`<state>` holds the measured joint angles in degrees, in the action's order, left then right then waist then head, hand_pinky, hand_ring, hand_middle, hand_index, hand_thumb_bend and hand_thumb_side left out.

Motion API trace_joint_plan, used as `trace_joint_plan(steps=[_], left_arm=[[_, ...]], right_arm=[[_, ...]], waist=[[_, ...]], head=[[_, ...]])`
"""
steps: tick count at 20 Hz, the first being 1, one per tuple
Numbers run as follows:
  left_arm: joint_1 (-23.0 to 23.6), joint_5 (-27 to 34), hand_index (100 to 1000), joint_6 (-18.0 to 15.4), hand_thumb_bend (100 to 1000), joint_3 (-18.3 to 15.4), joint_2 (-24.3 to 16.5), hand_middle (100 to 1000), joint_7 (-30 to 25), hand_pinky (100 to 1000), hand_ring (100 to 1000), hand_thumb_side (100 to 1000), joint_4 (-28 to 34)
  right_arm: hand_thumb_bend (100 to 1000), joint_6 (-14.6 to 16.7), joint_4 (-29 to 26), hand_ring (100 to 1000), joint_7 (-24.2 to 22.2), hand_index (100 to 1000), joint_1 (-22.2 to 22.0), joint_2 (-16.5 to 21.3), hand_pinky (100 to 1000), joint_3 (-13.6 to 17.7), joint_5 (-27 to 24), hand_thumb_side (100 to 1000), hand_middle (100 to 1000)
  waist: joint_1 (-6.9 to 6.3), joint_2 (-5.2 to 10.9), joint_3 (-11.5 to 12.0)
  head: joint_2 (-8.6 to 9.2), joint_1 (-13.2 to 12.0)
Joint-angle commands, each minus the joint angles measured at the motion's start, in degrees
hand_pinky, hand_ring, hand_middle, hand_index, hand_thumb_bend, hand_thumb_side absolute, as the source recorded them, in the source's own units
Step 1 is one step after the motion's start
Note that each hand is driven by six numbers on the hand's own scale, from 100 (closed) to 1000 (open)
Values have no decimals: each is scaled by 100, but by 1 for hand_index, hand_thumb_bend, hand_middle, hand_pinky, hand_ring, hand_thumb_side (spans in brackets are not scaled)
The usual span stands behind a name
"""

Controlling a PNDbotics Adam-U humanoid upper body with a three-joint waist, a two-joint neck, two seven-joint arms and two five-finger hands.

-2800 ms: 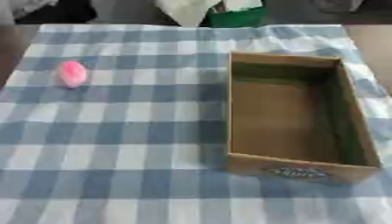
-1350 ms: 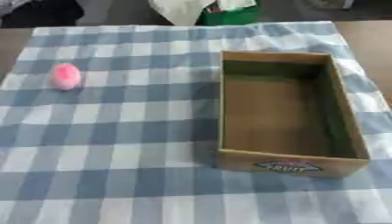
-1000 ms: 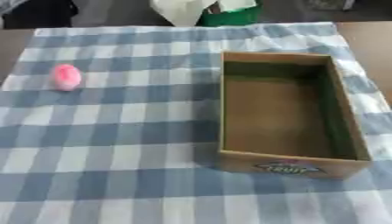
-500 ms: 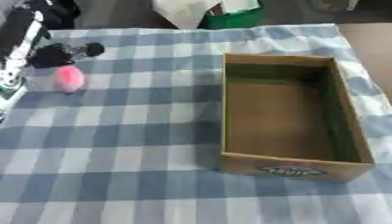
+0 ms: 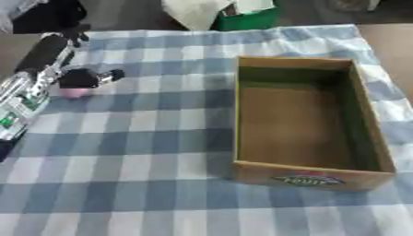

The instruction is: Pick up objects on the table and place them in the box.

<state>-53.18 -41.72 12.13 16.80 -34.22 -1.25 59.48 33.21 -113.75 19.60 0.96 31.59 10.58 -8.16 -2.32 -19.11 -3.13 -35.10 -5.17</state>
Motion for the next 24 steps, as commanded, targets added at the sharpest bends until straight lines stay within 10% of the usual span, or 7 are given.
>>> trace_joint_plan(steps=[1,6,10,24], left_arm=[[-222,-282,1000,-166,694,-309,-57,833,-271,519,797,659,-377],[-714,-2054,1000,-1264,478,-1588,141,847,-2509,535,796,512,-835],[-738,-2446,1000,-1624,668,-2104,168,847,-3500,543,797,606,-642],[-664,-2557,965,-1456,638,-2210,181,745,-3740,456,727,591,-874]], right_arm=[[100,-12,-84,810,-26,917,0,157,778,42,-46,1000,756],[100,-22,-84,810,-19,917,-48,126,778,58,-26,1000,755],[100,-23,-84,811,-4,917,-62,113,779,62,-9,1000,755],[100,-53,-84,814,-5,918,-35,69,781,54,-1,1000,755]], waist=[[16,107,17],[52,120,81],[64,112,103],[66,55,76]], head=[[46,12],[21,63],[16,83],[51,91]])
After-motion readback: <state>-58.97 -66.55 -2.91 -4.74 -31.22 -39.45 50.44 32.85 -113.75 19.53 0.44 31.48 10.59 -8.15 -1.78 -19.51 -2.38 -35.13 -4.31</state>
